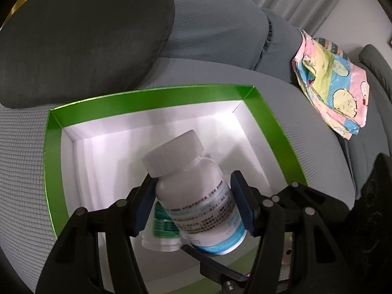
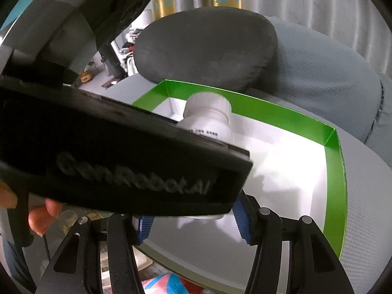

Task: Organize rigid objects
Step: 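Carry the blue-label bottle into the green box, lower it, open the right gripper, then withdraw the right gripper up and away from the green box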

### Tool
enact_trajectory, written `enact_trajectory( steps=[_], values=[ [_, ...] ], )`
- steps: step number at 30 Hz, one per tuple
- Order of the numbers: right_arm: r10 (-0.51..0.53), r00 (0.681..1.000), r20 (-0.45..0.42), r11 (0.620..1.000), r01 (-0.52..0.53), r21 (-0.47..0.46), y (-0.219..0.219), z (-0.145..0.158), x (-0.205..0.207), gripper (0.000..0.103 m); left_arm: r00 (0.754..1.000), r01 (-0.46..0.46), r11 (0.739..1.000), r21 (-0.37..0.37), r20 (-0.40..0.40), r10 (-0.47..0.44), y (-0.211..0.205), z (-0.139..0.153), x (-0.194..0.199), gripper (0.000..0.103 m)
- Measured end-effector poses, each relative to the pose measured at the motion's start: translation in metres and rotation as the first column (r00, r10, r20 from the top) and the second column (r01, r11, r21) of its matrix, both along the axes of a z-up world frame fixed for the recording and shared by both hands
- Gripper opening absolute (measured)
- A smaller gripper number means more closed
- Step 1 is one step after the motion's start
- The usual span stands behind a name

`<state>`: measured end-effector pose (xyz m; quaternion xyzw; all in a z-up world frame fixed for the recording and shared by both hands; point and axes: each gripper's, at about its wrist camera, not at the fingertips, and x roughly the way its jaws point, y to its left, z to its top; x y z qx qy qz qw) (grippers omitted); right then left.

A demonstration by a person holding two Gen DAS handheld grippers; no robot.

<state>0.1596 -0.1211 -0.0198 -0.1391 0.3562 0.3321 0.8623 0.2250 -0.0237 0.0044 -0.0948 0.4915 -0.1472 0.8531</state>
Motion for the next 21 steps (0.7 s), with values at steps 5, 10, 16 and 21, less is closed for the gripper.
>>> enact_trajectory(
  steps=[5,10,16,21],
  values=[
    [-0.037,0.999,0.002,0.999,0.037,-0.010,-0.002,0.002,0.006,0.058,1.000,-0.014,1.000,0.008,0.003,0.014,0.001,0.002,-0.001,0.070],
    [-0.073,0.997,0.004,0.997,0.073,-0.002,-0.013,0.005,0.002,0.059,0.999,-0.035,0.999,0.030,0.031,0.034,0.004,0.011,-0.008,0.081],
    [-0.120,0.992,0.042,0.992,0.119,0.030,-0.032,0.018,-0.015,0.064,0.995,-0.062,0.994,0.090,0.082,0.055,0.006,0.022,-0.023,0.083],
    [-0.190,0.981,0.043,0.981,0.188,0.044,-0.048,0.024,-0.033,0.072,0.989,-0.072,0.991,0.112,0.134,0.057,0.005,0.034,-0.040,0.097]
  ],
)
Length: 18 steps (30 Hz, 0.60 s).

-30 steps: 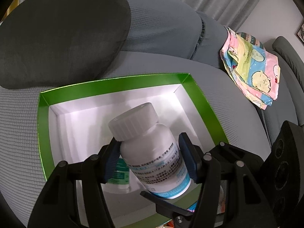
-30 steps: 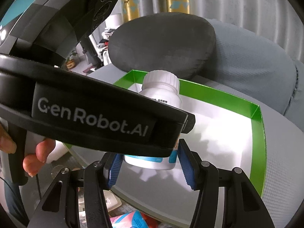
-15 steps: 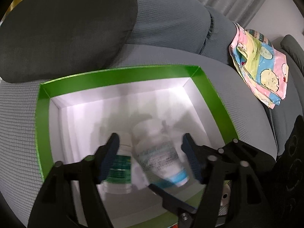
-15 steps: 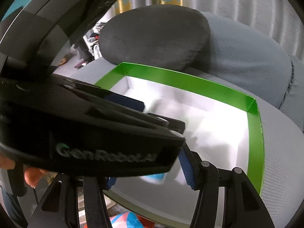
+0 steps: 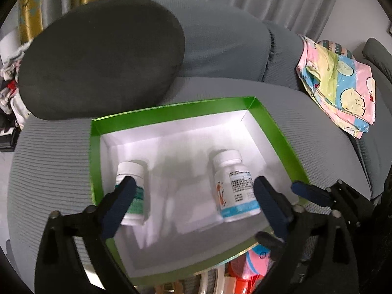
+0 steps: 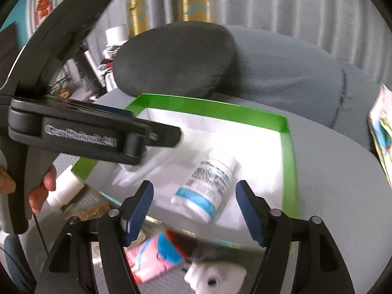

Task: Organize rigid objects
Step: 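Withdraw the right gripper up and away from the green box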

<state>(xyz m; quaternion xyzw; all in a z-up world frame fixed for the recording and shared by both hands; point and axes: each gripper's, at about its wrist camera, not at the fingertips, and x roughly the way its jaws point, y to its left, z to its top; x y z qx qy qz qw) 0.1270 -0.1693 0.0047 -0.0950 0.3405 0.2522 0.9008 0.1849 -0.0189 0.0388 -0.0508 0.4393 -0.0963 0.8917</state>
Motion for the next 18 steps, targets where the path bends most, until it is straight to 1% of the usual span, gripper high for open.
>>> enact_trajectory(
  steps=[5,7,9,18],
  values=[
    [-0.038,0.999,0.017,0.999,0.037,0.035,-0.012,0.011,-0.021,0.074,0.999,-0.004,1.000,0.021,0.050,0.003,0.000,0.014,-0.026,0.098],
    [-0.049,0.999,0.023,0.998,0.048,0.045,-0.015,0.017,-0.035,0.077,0.998,-0.005,0.999,0.035,0.070,0.002,0.000,0.019,-0.038,0.102],
    [-0.057,0.998,0.025,0.996,0.055,0.067,-0.024,0.022,-0.054,0.082,0.996,-0.001,0.999,0.044,0.089,-0.002,-0.002,0.024,-0.049,0.102],
    [-0.085,0.996,0.040,0.989,0.079,0.122,-0.040,0.039,-0.109,0.083,0.985,-0.008,0.995,0.100,0.171,-0.010,-0.005,0.042,-0.106,0.102]
  ],
)
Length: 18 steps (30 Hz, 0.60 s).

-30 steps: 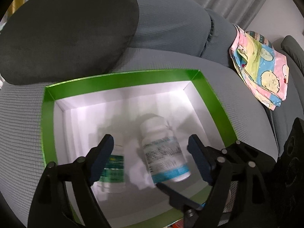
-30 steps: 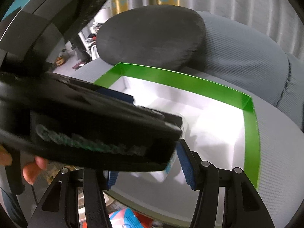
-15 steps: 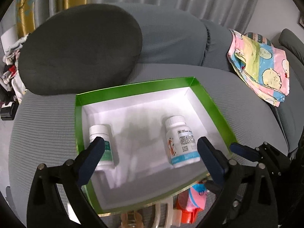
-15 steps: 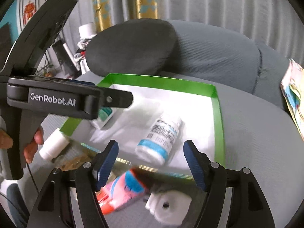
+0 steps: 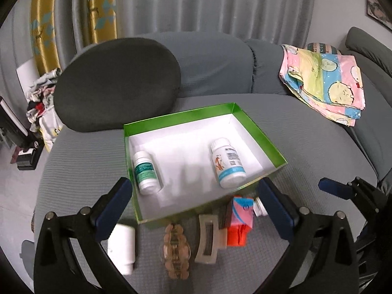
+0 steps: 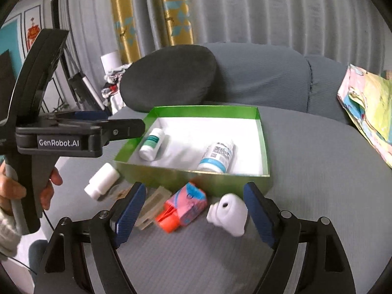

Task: Organize rigid objects
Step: 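Withdraw the right gripper up and away from the green box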

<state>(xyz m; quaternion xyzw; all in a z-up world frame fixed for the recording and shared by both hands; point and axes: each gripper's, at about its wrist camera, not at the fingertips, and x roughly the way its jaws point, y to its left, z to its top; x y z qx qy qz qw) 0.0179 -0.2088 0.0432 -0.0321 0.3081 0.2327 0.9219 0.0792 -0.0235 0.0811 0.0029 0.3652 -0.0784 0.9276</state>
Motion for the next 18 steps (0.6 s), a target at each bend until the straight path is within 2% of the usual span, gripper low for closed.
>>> enact_trajectory(
  steps=[4,18],
  values=[
    [-0.003,1.000,0.010,1.000,0.003,0.012,-0.004,0.004,-0.018,0.083,1.000,0.002,1.000,0.025,0.026,-0.002,-0.002,0.004,-0.024,0.102],
    [0.030,1.000,0.010,0.998,-0.030,0.061,-0.001,0.007,-0.060,0.083,0.999,-0.002,0.999,0.045,0.054,-0.001,-0.001,-0.004,-0.084,0.102]
  ],
)
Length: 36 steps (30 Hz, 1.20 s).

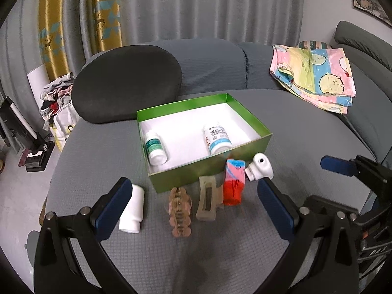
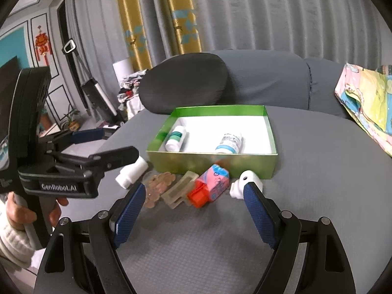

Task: Organize rigid objects
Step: 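Withdraw the right gripper up and away from the green box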

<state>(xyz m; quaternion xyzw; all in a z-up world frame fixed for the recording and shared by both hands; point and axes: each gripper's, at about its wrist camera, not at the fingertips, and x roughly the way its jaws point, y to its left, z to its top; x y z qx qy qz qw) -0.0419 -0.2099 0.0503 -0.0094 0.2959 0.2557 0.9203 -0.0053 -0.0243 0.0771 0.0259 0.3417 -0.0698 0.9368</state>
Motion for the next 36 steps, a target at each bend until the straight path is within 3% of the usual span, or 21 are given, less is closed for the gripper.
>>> enact_trajectory(
  steps=[15,27,36],
  values=[
    [0.033,0.999,-0.023,0.999,-0.033,0.018,0.019,-0.005,-0.011,0.083,0.999,-0.036,0.999,0.025,-0.018,0.037,0.018,-0.027,-0.024,0.102],
    [0.100,0.992,-0.079,0.995,-0.100,0.001,0.059,-0.023,-0.003,0.083,0.989,-0.107,0.994,0.014,-0.103,0.108,0.061,-0.060,-0.023,0.102],
    [0.129,0.982,-0.136,0.992,-0.130,0.004,0.087,-0.040,0.008,0.083,0.983,-0.112,0.994,-0.018,-0.145,0.108,0.087,-0.077,-0.019,0.102]
  ],
)
